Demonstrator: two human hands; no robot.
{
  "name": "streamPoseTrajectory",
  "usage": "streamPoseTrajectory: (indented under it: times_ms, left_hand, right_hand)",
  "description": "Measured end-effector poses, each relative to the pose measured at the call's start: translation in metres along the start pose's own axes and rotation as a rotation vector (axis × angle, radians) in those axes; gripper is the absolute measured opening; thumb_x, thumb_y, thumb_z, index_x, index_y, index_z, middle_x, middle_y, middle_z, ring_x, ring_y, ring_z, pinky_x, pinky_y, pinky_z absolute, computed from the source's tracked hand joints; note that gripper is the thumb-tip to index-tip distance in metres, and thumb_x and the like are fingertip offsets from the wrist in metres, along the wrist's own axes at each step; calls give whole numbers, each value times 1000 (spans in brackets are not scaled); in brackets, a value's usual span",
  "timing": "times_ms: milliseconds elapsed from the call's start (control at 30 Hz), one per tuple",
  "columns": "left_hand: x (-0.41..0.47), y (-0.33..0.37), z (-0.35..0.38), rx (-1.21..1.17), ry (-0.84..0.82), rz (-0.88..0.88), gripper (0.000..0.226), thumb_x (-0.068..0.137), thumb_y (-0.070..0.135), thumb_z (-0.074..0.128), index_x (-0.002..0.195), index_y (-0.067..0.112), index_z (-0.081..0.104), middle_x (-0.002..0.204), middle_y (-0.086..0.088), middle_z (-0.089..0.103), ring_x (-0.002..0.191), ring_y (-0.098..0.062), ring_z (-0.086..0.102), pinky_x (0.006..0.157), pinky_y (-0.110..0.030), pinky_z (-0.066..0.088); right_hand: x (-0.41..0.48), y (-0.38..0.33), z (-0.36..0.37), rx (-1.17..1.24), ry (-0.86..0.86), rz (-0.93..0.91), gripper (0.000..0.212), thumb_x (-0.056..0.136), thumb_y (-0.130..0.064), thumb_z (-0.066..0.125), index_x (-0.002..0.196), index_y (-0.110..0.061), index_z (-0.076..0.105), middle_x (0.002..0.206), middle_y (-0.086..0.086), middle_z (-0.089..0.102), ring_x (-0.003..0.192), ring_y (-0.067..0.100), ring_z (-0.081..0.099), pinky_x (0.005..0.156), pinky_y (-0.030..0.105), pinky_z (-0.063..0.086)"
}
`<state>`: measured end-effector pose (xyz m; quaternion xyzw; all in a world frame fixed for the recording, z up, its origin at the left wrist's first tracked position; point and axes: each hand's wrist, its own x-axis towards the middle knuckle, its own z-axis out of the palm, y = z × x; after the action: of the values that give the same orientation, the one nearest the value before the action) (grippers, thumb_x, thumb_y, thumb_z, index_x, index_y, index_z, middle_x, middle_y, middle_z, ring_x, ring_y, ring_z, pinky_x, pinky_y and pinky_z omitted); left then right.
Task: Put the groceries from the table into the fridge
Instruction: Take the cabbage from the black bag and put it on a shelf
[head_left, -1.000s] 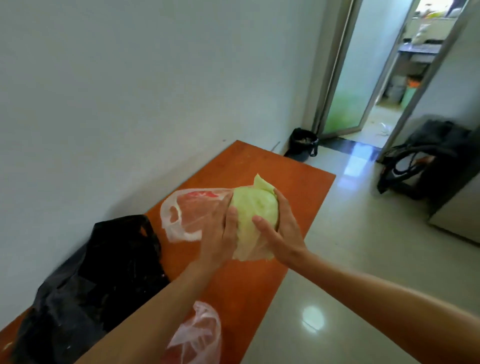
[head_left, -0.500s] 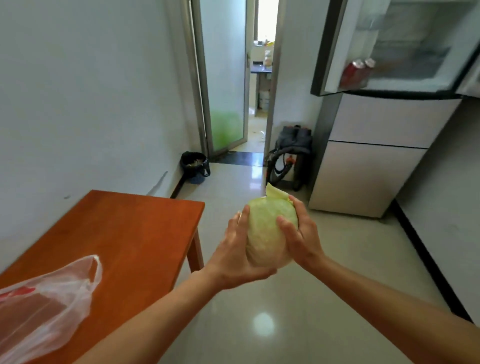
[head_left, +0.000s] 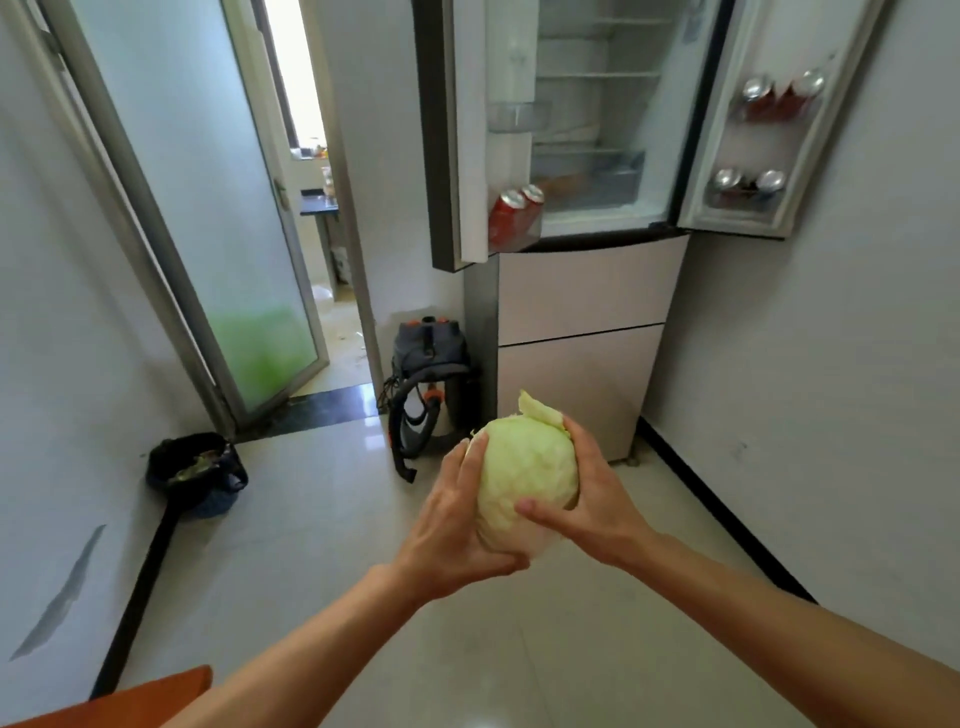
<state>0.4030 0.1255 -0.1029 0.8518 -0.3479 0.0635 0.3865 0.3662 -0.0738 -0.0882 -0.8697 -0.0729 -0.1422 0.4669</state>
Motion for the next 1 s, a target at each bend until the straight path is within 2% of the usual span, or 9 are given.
streamPoseTrajectory:
  times_ms: [200, 433, 533, 667, 867, 1000]
  left_hand:
    - [138, -22, 30, -34, -79, 166, 128, 55, 51, 85, 151, 20, 7, 152, -4, 16, 141, -19, 24, 112, -39, 34]
    - [298, -38, 105, -9, -120, 305, 126, 58, 53, 84, 151, 16, 7, 151, -8, 19, 142, -23, 22, 111, -45, 34]
    - [365, -40, 137, -11, -114, 305, 124, 58, 52, 83, 150, 16, 9, 149, -7, 22, 138, -20, 26, 109, -43, 37]
    - [451, -40, 162, -3, -110, 315, 121, 62, 57, 79, 151, 17, 8, 152, -8, 18, 142, -21, 22, 110, -45, 36]
    - [564, -50, 171, 51, -59, 334, 120, 64, 55, 80, 150, 20, 3, 153, -8, 15, 142, -24, 22, 108, -49, 38]
    - [642, -71, 178, 79, -20, 354, 124, 61, 54, 83, 151, 19, 5, 154, -5, 13, 142, -20, 21, 109, -47, 37]
  right_hand:
    - [82, 40, -66, -116, 142, 53, 110, 58, -72, 72, 145, -30, 20, 141, -12, 34, 124, 6, 42, 104, 36, 43]
    - [171, 137, -151, -160, 241, 70, 106, 59, -68, 73, 144, -30, 23, 140, -11, 39, 123, 6, 45, 103, 37, 43]
    - [215, 179, -192, -169, 244, 52, 103, 61, -66, 74, 144, -32, 23, 139, -14, 37, 121, 6, 45, 100, 36, 45]
    - [281, 215, -246, -216, 243, 11, 101, 61, -69, 70, 142, -32, 21, 130, -23, 32, 115, 0, 42, 97, 28, 44]
    - [381, 256, -299, -259, 221, -87, 105, 63, -71, 69, 145, -28, 20, 134, -16, 29, 119, 7, 42, 99, 35, 45]
    - [452, 285, -324, -269, 237, -121, 106, 61, -71, 69, 146, -30, 20, 136, -15, 30, 118, 4, 40, 98, 29, 42]
